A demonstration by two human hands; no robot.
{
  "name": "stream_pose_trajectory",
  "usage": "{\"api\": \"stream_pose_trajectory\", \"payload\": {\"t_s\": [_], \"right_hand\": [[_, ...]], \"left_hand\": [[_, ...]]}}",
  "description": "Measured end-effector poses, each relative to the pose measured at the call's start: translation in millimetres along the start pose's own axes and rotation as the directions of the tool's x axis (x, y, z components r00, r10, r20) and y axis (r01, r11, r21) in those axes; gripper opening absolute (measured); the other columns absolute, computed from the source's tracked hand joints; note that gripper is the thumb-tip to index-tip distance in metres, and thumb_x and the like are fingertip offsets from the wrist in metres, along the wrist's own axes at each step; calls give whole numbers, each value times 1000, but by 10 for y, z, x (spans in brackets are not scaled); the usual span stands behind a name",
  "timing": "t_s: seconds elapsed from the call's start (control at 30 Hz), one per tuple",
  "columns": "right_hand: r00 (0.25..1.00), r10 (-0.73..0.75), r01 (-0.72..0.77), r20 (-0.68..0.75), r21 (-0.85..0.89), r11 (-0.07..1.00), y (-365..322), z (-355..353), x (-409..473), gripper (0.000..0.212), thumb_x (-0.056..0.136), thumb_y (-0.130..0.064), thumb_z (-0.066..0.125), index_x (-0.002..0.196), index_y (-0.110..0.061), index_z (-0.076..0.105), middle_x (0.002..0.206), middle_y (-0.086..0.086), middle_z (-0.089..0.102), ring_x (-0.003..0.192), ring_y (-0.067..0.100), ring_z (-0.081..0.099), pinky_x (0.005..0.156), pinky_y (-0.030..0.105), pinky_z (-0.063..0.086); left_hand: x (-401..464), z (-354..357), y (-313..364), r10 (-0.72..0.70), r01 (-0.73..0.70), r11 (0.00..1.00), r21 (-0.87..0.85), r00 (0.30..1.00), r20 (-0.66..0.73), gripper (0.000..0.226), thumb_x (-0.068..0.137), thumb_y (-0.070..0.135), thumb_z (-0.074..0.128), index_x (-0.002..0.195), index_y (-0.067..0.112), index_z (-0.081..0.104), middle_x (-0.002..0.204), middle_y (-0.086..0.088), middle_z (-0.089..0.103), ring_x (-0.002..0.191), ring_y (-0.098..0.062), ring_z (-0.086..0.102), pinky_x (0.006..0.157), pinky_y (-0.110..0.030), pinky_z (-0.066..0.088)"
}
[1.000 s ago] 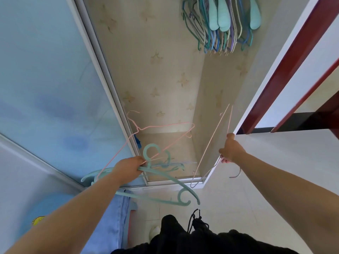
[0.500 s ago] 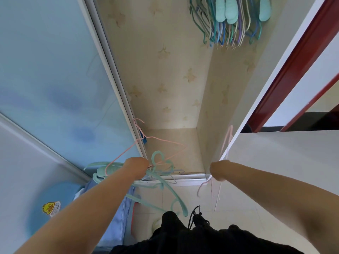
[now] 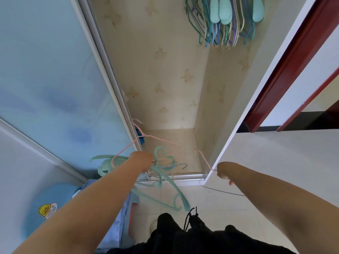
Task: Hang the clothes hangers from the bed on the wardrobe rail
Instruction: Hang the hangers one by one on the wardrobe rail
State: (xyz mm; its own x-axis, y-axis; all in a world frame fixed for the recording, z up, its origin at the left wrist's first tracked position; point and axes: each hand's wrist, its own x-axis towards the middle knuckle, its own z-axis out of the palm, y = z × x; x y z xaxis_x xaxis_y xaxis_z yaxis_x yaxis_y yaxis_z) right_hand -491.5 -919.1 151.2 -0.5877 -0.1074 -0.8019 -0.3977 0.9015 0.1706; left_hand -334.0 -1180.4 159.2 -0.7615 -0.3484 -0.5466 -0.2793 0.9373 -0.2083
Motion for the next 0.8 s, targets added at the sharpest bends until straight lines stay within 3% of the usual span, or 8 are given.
{"api": "stream_pose_trajectory", "payload": {"t_s": [0.1, 0.2, 0.27, 0.37, 0.5, 0.57, 0.63, 0.8], "right_hand": [[987, -43, -16, 152, 363, 932, 9, -47, -44, 13, 96, -3, 38, 95, 1, 50, 72, 9, 51, 55, 17, 55, 56, 32, 53], [985, -32, -62, 172, 515, 855, 7, -72, -73, 23, 93, 3, 35, 74, -5, 43, 57, 7, 39, 34, 12, 43, 38, 20, 43], [988, -42, -62, 148, 631, 773, -4, -142, -105, 27, 90, 6, 31, 69, -8, 40, 53, 5, 37, 35, 12, 37, 36, 16, 33], [996, -78, 79, -37, 745, 662, -25, -353, -184, 24, 90, 12, 38, 73, -1, 49, 65, 14, 49, 35, 14, 53, 35, 17, 43], [993, -29, 116, -118, 863, 492, -54, -624, -194, 29, 92, 11, 30, 74, -6, 45, 56, 8, 54, 36, 13, 45, 39, 17, 34], [962, -24, 213, -274, 690, 692, -43, -776, -230, 26, 97, 3, 35, 99, -1, 61, 89, 8, 71, 75, 19, 67, 66, 24, 49], [891, -22, 276, -453, 504, 818, -61, -903, -276, 30, 97, -3, 36, 114, 2, 60, 115, 14, 63, 107, 29, 60, 88, 31, 46], [836, 16, 205, -548, 340, 918, -177, -1224, -495, 19, 93, -3, 42, 104, -5, 57, 110, 14, 58, 108, 32, 58, 89, 36, 46]], "left_hand": [[45, -52, 57, -3, 4, 998, -61, 1000, 16, 22, 91, 9, 48, 110, 14, 61, 90, 0, 53, 83, -22, 54, 72, -33, 46], [82, -104, 153, 2, 1, 987, -159, 1000, 21, 23, 92, 11, 47, 112, 15, 58, 94, -1, 53, 86, -22, 52, 80, -34, 47], [142, -120, 217, 8, 0, 969, -248, 999, 31, 25, 90, 9, 49, 114, 13, 57, 101, -5, 56, 92, -23, 55, 80, -33, 46], [210, -150, 312, 13, 9, 940, -342, 998, 60, 28, 84, 6, 54, 111, 6, 58, 110, -12, 61, 98, -26, 61, 75, -32, 47], [250, -187, 402, 1, 47, 875, -481, 995, 98, 25, 82, 1, 53, 106, 0, 59, 84, -13, 58, 69, -23, 57, 57, -29, 45], [260, -224, 420, -5, 68, 828, -556, 993, 114, 15, 83, 0, 54, 98, 1, 54, 74, -12, 53, 58, -20, 51, 50, -26, 41], [280, -254, 424, -12, 77, 802, -592, 994, 113, 11, 85, 1, 55, 94, 5, 50, 70, -11, 51, 56, -18, 49, 47, -25, 40], [353, -386, 391, -9, -21, 869, -495, 998, -59, 4, 90, 7, 52, 92, 10, 54, 79, -3, 50, 76, -17, 53, 68, -29, 42]]}}
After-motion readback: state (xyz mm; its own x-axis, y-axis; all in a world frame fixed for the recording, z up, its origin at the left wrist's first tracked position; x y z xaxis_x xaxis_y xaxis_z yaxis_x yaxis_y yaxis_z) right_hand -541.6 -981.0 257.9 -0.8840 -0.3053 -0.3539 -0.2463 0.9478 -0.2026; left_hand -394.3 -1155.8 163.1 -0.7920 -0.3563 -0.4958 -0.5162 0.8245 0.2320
